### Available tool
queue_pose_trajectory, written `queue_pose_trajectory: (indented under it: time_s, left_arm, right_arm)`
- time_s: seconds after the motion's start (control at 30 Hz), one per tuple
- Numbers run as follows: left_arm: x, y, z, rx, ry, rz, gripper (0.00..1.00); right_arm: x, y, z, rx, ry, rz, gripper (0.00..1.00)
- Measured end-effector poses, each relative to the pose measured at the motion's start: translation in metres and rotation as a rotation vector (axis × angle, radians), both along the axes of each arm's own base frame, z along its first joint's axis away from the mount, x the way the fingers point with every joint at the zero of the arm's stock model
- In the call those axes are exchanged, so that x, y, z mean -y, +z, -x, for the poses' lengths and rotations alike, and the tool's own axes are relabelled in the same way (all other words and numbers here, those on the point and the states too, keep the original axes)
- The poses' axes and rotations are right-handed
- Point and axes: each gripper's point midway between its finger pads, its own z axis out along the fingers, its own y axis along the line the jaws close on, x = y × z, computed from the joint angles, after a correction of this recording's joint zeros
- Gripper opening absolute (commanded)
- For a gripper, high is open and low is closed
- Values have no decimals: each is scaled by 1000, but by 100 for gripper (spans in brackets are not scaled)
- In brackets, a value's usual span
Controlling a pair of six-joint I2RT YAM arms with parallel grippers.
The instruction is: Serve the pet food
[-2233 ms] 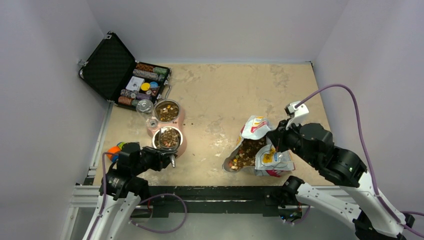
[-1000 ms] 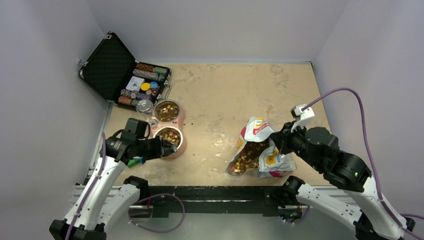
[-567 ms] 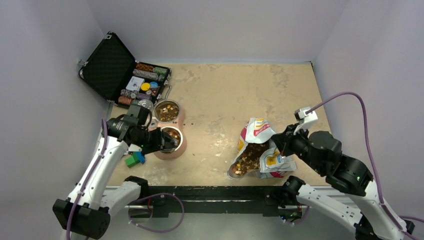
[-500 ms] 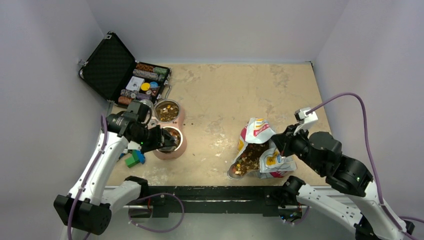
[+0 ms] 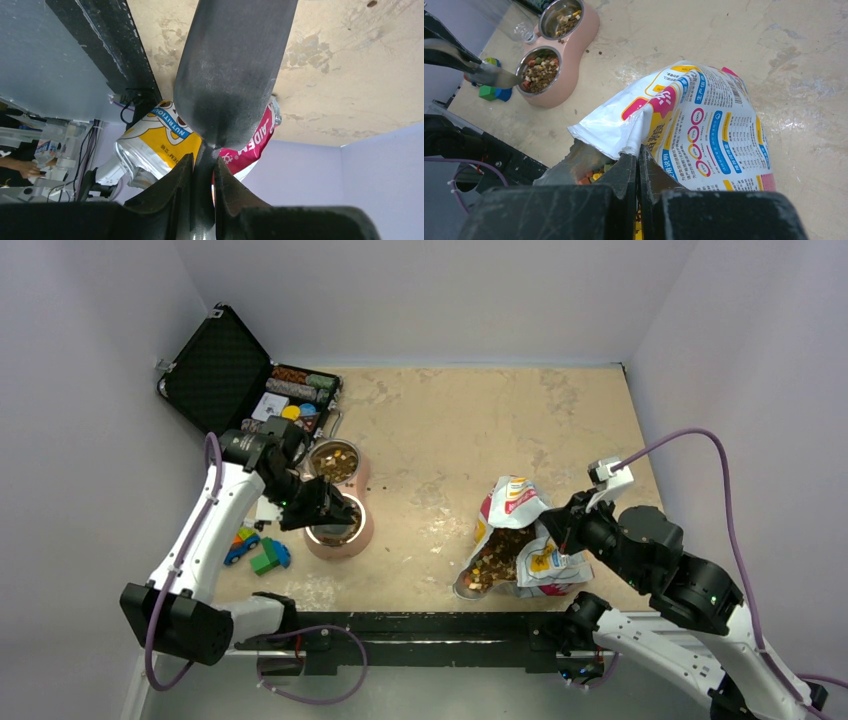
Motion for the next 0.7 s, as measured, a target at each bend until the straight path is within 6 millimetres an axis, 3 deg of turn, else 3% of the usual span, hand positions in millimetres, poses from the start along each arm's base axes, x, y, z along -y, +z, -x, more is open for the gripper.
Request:
queue_pose_trajectory:
  time_s: [0.3,0.7]
  left_arm:
    - [10,17,-22,58,-97,35,0]
    - [3,28,-4,184,-216,13,0]
  right_arm:
    - [-1,0,0,0,6,3,0]
    - [-6,0,-2,-12,16,6,0]
